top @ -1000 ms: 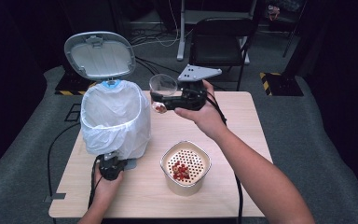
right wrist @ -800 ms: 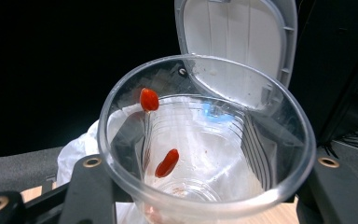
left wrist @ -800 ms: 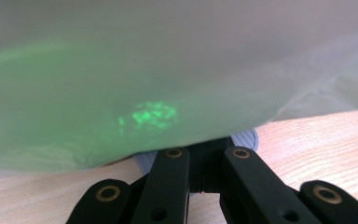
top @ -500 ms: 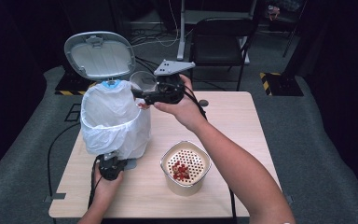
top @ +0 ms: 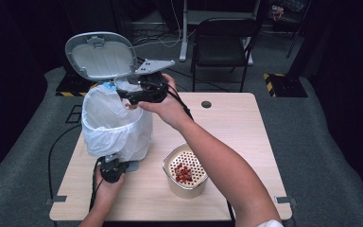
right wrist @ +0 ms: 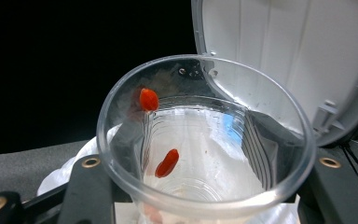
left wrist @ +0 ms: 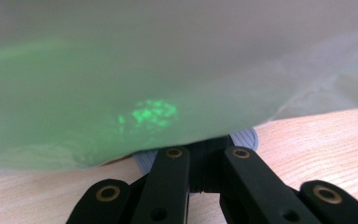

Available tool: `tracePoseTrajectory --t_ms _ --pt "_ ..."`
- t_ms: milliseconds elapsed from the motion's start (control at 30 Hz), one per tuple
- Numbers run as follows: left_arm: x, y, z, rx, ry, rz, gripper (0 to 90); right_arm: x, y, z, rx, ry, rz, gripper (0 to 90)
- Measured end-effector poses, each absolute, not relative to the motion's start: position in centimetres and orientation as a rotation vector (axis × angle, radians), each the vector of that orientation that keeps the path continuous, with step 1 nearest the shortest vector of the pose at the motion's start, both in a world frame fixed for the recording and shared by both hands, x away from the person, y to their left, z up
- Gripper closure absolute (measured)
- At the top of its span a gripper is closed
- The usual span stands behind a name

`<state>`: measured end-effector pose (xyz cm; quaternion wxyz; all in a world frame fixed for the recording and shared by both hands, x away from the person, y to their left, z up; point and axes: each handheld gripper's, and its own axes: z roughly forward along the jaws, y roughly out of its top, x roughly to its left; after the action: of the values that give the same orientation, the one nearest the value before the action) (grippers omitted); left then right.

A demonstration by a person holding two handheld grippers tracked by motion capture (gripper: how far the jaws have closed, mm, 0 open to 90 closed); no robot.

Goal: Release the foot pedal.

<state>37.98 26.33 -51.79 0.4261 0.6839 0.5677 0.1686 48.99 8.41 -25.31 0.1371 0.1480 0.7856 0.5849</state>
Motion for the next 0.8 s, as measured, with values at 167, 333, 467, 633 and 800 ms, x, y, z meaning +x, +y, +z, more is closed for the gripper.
tracePoseTrajectory --t_ms 167,333,467,633,800 --pt "38.0 26.4 -51.8 1.708 1.419 0.419 90.0 49.4 10.8 -25.8 0.436 2.295 1.668 41.0" --pt "38.0 26.4 -51.8 1.705 1.422 0.419 90.0 49.6 13.1 -26.8 0.457 2.337 1.632 40.8" --pt "38.0 26.4 -51.8 1.697 1.411 0.405 90.0 49.9 14.6 -27.5 0.485 2.360 1.612 36.0" --pt "38.0 26.4 -51.8 1.696 1.410 0.401 90.0 50.3 16.1 -28.3 0.589 2.387 1.553 10.5" --pt "38.0 26.5 -51.8 1.698 1.414 0.405 90.0 49.7 15.9 -28.2 0.558 2.402 1.526 6.9"
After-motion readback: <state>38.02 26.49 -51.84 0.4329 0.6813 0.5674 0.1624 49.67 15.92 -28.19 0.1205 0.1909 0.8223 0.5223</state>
